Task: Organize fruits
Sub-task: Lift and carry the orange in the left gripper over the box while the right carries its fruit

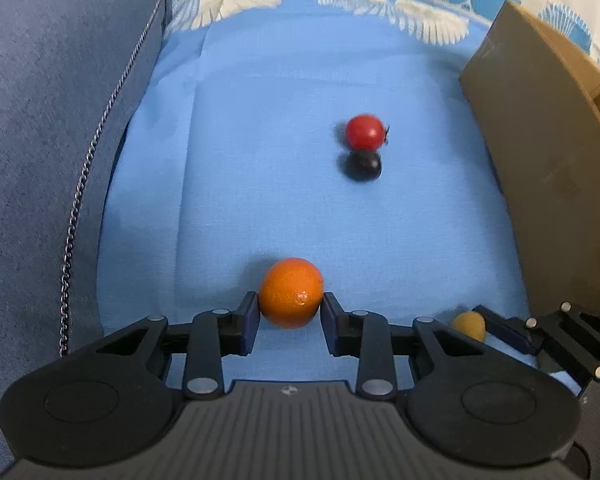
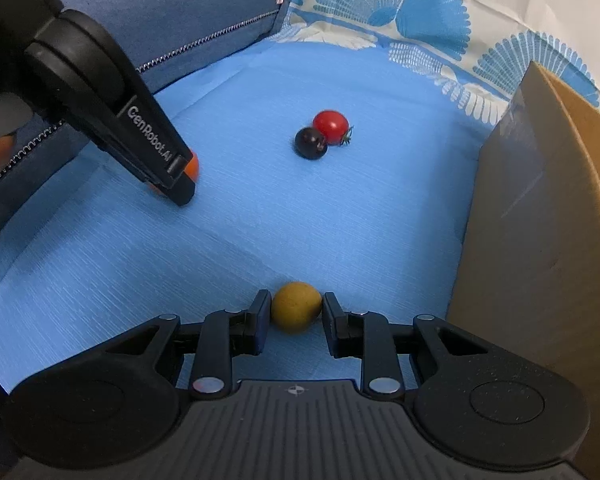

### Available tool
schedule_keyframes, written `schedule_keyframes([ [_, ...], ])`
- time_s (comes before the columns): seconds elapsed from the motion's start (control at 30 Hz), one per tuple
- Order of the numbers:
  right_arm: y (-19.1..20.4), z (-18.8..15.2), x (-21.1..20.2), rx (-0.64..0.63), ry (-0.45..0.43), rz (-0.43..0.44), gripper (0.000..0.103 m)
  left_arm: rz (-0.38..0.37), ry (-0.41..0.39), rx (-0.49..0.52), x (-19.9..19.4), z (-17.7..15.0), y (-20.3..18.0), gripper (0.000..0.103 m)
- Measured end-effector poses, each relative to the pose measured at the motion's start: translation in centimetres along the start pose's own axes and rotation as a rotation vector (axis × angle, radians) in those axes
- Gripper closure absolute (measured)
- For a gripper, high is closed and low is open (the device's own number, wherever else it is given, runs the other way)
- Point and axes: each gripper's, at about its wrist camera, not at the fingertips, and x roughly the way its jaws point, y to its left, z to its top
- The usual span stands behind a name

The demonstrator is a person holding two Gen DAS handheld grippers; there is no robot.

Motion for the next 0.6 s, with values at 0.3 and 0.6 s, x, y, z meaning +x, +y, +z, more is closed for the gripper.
schedule_keyframes([
  [0.3, -0.7, 1.0, -5.6, 0.011, -0.196, -0.049, 0.075, 0.064, -0.373, -0.032, -7.2, -0.3, -0.4, 0.067],
  [0.6, -6.3, 0.4, -16.9, 0.137, -0.553, -0.095, 0.074, 0.003, -0.686, -0.074, -14.4, -3.4, -2.8, 0.067],
])
